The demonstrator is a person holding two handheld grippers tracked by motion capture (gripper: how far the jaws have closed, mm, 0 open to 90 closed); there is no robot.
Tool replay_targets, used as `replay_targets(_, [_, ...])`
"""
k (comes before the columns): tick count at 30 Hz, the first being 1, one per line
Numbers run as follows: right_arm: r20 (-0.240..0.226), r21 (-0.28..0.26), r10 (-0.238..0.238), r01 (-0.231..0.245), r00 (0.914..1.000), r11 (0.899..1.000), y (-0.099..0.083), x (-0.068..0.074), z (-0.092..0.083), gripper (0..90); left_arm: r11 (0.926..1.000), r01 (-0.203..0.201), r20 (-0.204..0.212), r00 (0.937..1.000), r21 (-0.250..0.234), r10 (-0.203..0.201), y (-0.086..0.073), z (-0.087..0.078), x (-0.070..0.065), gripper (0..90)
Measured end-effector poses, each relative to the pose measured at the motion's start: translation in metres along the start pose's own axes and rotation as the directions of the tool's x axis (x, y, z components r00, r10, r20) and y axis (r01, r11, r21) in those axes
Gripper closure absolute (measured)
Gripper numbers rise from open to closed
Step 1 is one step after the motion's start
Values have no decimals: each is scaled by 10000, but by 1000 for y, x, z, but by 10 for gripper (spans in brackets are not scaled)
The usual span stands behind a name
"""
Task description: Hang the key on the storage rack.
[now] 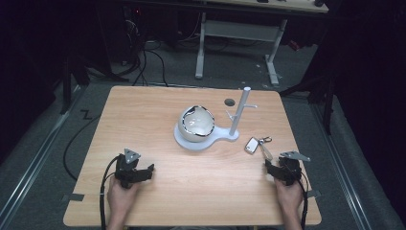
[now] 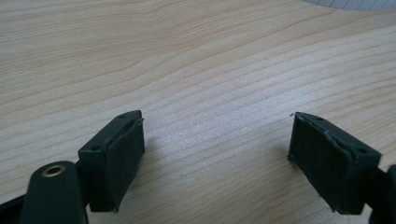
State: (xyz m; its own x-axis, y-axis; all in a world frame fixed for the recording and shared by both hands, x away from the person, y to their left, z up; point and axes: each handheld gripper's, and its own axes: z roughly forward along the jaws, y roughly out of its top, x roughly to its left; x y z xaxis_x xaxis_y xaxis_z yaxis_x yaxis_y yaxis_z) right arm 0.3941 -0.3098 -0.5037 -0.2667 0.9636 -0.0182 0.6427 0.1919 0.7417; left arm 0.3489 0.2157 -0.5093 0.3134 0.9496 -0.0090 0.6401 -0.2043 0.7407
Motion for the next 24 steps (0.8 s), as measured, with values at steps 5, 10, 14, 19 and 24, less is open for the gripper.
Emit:
replay_targets(5, [2, 10, 11, -11, 10000, 10000, 0, 1, 0, 380, 10000, -2, 0, 10000, 1, 2, 0, 0, 0, 187])
replay_targets(10, [-15, 13, -3, 3, 10000, 10000, 0, 1, 0, 371, 10000, -1, -1, 10000, 1, 1, 0, 0, 0, 187])
replay_targets(14, [-16, 12, -6, 6, 10000, 10000, 0, 1, 0, 370, 10000, -3, -1, 10000, 1, 3, 0, 0, 0, 187])
replay_targets(19, [12, 26, 54, -54, 10000, 10000, 0, 0, 0, 366, 10000, 0, 0, 10000, -1, 0, 0, 0, 0, 187])
replay_targets(24, [1, -2, 172, -172, 9999, 9999, 0, -1, 0, 367, 10000, -9, 3, 10000, 6, 9, 0, 0, 0, 187])
